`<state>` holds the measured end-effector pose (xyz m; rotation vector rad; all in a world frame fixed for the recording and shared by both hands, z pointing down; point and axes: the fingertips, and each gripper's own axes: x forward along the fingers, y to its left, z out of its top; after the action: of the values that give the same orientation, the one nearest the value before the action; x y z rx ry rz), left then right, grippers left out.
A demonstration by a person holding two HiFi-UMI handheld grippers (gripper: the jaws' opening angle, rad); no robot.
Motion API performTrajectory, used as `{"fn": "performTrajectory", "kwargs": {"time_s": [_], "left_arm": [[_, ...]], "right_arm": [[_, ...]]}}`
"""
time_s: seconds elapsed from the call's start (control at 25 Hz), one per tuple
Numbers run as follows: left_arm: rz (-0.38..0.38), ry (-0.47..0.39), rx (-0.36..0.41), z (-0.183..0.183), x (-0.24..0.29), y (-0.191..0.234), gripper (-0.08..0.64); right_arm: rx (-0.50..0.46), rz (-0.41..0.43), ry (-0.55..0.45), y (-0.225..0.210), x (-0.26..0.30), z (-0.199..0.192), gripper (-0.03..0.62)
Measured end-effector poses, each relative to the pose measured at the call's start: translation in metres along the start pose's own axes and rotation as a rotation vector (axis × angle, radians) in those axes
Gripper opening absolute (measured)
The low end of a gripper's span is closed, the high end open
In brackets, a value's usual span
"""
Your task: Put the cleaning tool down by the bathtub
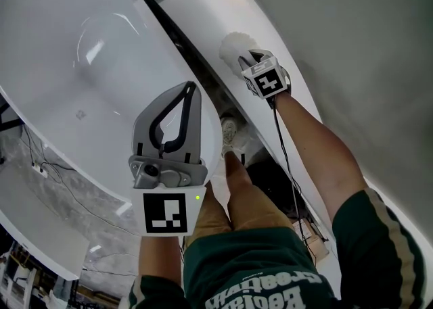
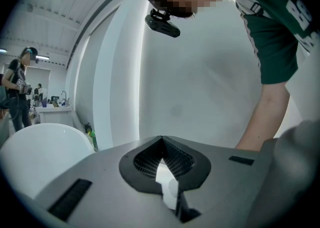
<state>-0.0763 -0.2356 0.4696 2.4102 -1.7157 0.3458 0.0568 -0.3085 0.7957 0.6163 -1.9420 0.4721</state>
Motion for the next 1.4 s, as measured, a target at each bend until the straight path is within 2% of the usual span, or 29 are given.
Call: {"fn": "performTrajectory", "kwargs": {"time_s": [0.4, 0.76, 0.88, 1.12, 1.24, 1.32, 1.4], "left_arm": [[-0.013, 0.007, -0.022, -0.008, -0.003, -0.008, 0.009], [-0.049, 0.014, -0.037, -0.014, -0.003, -0.026, 0.009], [-0.073, 0.001, -0.08, -0.012, -0.002, -0.033, 0.009], [-0.082, 0.0, -0.102, -0.011, -0.003, -0.035, 0.009], [-0.079, 0.004, -0.092, -0.014, -0.006, -0.036, 0.009], [-0.083, 0.004, -0.087, -0.016, -0.007, -0.038, 0.009], [-0.082, 0.005, -0.094, -0.018, -0.008, -0.04, 0.009]], "right_arm": [[-0.006, 0.005, 0.079, -0.004, 0.025, -0.017, 0.095], [0.014, 0.024, 0.043, -0.005, 0.028, -0.014, 0.095], [-0.003, 0.028, 0.051, -0.005, 0.026, -0.016, 0.095], [-0.066, -0.019, 0.038, -0.004, 0.021, -0.018, 0.097], [-0.104, -0.049, -0.005, -0.002, 0.017, -0.013, 0.1], [-0.125, -0.041, -0.042, 0.002, 0.016, -0.008, 0.117], [-0.107, -0.027, -0.052, 0.003, 0.017, -0.008, 0.14]]}}
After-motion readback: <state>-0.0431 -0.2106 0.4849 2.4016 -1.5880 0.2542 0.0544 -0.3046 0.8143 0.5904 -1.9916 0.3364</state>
